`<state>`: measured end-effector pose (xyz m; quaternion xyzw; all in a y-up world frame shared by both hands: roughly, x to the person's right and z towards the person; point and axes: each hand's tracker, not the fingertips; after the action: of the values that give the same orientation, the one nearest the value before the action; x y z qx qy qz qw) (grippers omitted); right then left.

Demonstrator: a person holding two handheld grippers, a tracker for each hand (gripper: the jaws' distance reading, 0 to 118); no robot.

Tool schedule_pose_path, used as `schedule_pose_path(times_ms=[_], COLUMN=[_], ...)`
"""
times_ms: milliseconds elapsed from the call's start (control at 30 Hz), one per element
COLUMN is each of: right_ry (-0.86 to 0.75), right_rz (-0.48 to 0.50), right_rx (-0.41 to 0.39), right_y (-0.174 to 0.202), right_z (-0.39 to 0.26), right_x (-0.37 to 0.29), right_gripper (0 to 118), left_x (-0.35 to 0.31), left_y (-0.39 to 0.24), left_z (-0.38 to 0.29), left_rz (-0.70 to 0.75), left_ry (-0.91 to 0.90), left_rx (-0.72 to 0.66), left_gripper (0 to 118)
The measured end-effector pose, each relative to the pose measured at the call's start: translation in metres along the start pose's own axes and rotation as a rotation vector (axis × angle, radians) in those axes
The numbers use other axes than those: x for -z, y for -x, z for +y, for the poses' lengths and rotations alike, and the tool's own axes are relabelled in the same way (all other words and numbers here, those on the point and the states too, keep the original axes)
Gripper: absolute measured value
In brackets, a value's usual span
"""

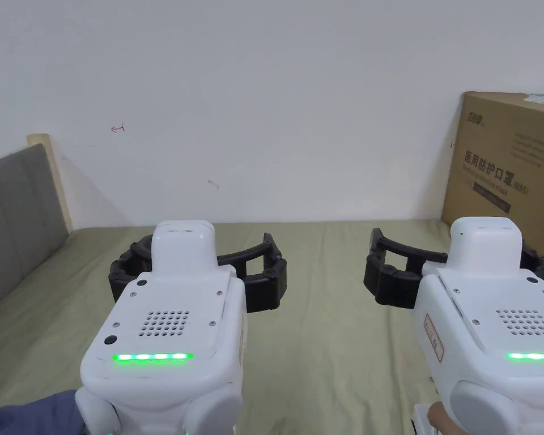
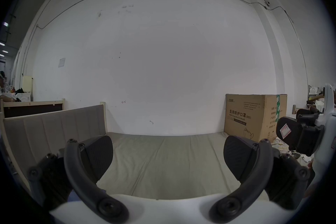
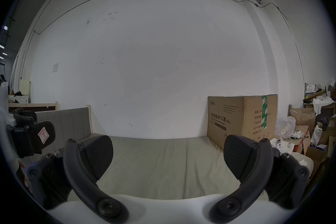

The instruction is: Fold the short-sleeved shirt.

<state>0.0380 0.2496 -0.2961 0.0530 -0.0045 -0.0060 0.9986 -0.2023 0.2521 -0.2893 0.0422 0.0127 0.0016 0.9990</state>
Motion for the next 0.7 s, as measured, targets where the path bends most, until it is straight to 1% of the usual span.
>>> schedule_pose_path(times_ms=[567, 700], right_ry=[0.021, 0.019], right_rz=[-0.005, -0.008], right_rx=[0.0, 0.004], right_y=[-0.0025, -0.0049], right_z=[-0.0016, 0.0002], right_x=[0.001, 0.0009], right_gripper=[118, 118], left_x=[0.0019, 0.0031], left_y=[0.002, 0.0013], left_z=[0.0014, 0.0008], left_rz=[0.009, 0.012], left_ry=[0.018, 0.022], left_rx=[-0.024, -0.008], left_gripper=[118, 118])
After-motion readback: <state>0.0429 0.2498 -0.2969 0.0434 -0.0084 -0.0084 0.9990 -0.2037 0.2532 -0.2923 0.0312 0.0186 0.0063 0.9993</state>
